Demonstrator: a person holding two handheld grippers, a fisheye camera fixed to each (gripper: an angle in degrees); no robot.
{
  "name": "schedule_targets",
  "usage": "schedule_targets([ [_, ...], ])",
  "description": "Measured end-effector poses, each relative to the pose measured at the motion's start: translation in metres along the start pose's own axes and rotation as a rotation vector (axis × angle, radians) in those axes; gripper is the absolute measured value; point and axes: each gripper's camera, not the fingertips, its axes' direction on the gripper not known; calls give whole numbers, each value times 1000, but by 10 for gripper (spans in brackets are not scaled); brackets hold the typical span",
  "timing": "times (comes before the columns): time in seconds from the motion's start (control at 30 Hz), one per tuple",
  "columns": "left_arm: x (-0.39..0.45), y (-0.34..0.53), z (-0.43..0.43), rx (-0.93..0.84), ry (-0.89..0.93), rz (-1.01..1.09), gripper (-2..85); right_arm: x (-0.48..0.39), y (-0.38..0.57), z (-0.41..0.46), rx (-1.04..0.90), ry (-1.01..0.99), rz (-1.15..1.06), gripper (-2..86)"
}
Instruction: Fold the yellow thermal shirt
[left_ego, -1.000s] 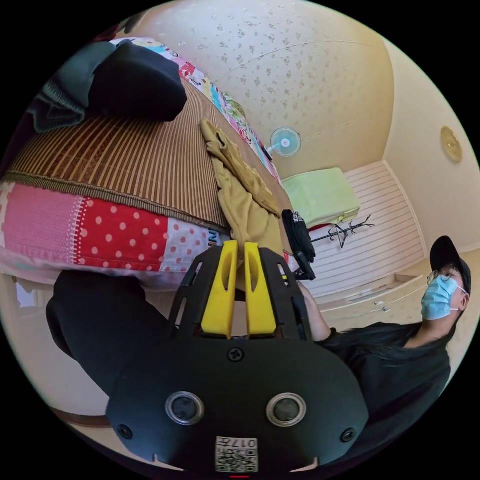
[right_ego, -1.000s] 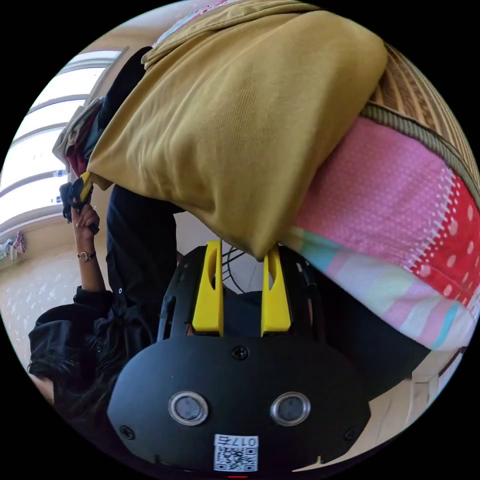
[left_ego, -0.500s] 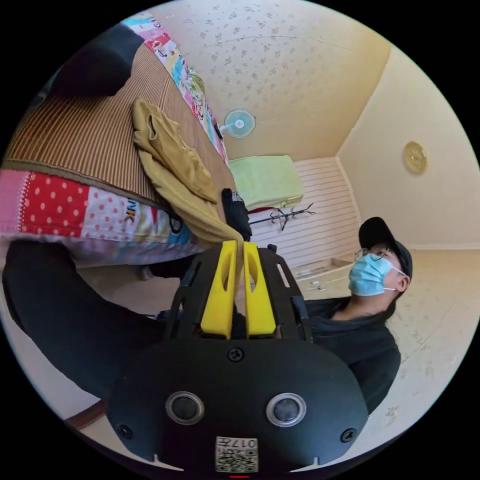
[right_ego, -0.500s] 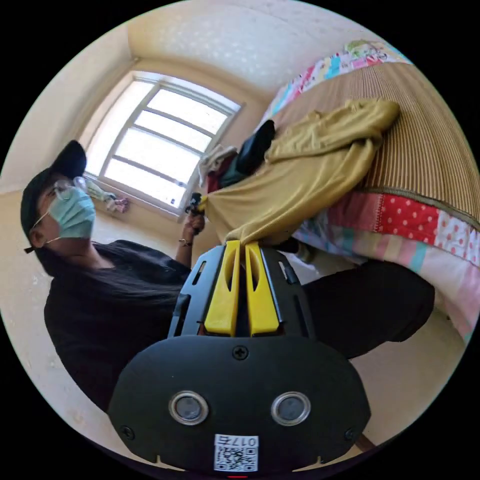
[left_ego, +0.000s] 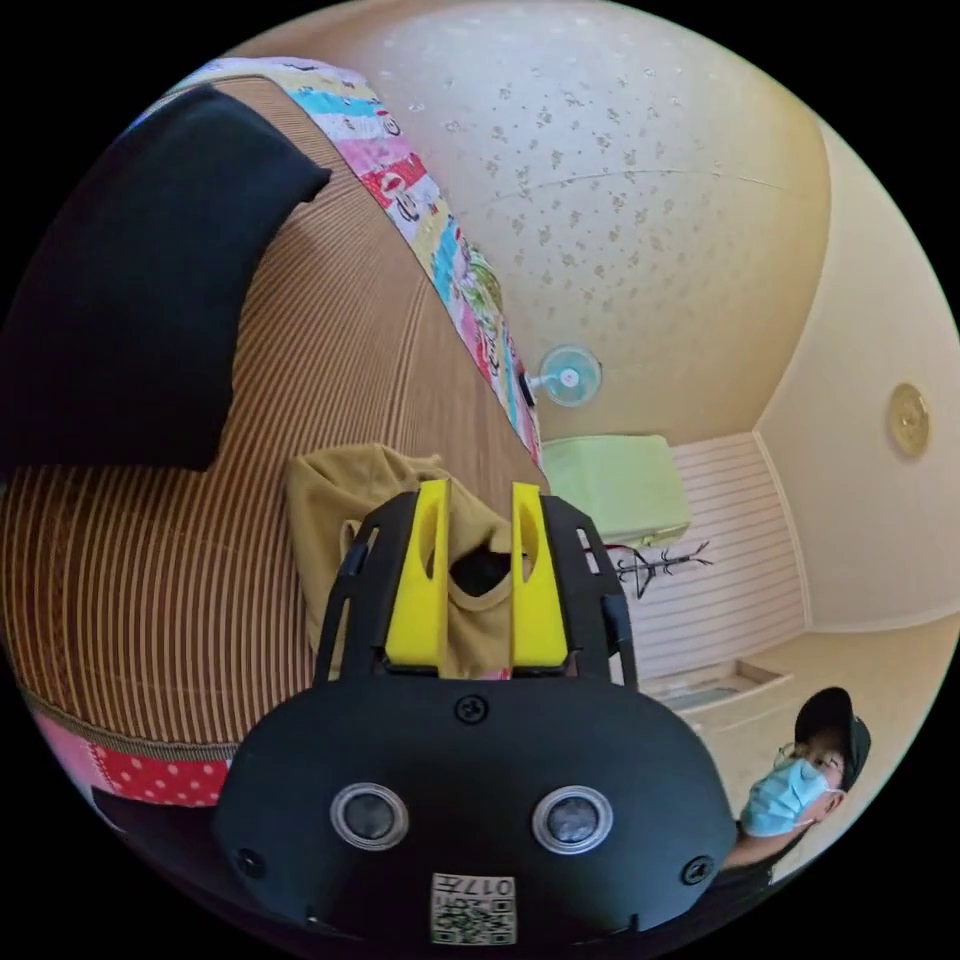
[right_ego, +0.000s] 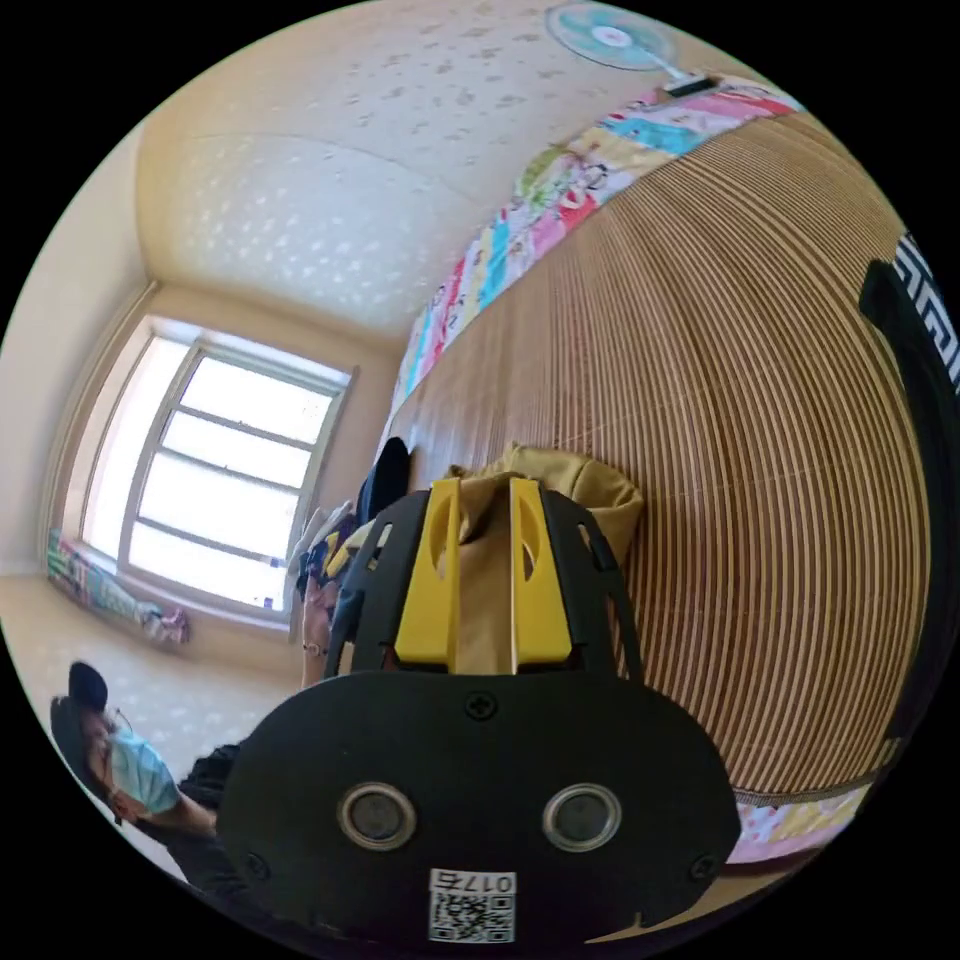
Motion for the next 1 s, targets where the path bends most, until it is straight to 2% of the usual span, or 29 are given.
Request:
schedule_targets([
  [0.07, -5, 18, 0, 24, 12, 50, 111, 10, -6, 32, 25, -16, 77, 107],
  [0.13, -11, 55, 1, 12, -116, 103, 127, -7, 13, 47, 67, -49, -7, 109],
  [0.2, -18, 87, 8, 5, -193, 138, 135, -25, 43, 70, 64, 0, -78, 108],
  [0.27, -21, 108, 22, -9, -210, 193, 132, -39, 77, 111, 7, 160, -128, 108],
  [0.37, -15, 109, 55, -64, -248, 289, 124, -55, 101, 151, 33, 309, -197, 111],
  [0.5, 2, 83, 104, -115, -301, 383, 118, -74, 90, 187, 80, 500, -253, 124],
  [0.67, 13, 50, 174, -169, -365, 499, 108, -87, 36, 279, -47, 560, -335, 128],
  [0.73, -5, 33, 212, -233, -457, 460, 104, -74, 20, 325, -171, 657, -292, 119],
  [0.77, -11, 31, 217, -227, -475, 440, 100, -58, 14, 354, -259, 718, -240, 106],
  [0.8, -23, 28, 218, -189, -495, 398, 91, -54, 15, 362, -263, 724, -240, 89],
  [0.83, -33, 25, 214, -146, -477, 375, 81, -58, 20, 363, -204, 699, -268, 55],
  [0.9, -41, 23, 206, -94, -418, 390, 88, -68, 27, 347, -95, 631, -253, 43],
  [1.0, -63, 17, 215, -91, -430, 393, 91, -80, 45, 304, 200, 570, -208, 37],
])
